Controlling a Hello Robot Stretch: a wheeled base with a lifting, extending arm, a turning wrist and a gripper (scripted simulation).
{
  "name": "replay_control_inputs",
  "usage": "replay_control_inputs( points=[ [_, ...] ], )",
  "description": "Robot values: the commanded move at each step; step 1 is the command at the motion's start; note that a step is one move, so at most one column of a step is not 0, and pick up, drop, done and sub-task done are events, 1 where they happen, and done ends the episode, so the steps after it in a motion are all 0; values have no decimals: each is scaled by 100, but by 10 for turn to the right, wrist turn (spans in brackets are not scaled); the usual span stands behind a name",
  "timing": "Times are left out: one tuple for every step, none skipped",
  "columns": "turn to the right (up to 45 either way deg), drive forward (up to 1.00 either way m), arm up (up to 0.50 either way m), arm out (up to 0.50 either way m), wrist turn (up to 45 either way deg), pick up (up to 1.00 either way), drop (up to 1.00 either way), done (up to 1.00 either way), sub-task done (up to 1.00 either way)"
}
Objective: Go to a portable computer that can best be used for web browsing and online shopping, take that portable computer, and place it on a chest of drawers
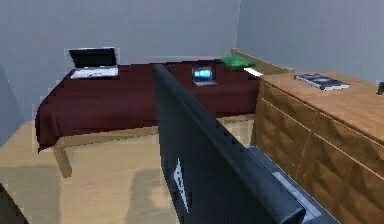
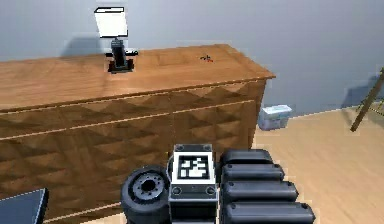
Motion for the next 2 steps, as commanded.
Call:
replay_control_inputs(
  points=[
    [390,0,0,0,0,0,0,0,0],
    [0,60,0,0,0,0,0,0,0]
  ],
)
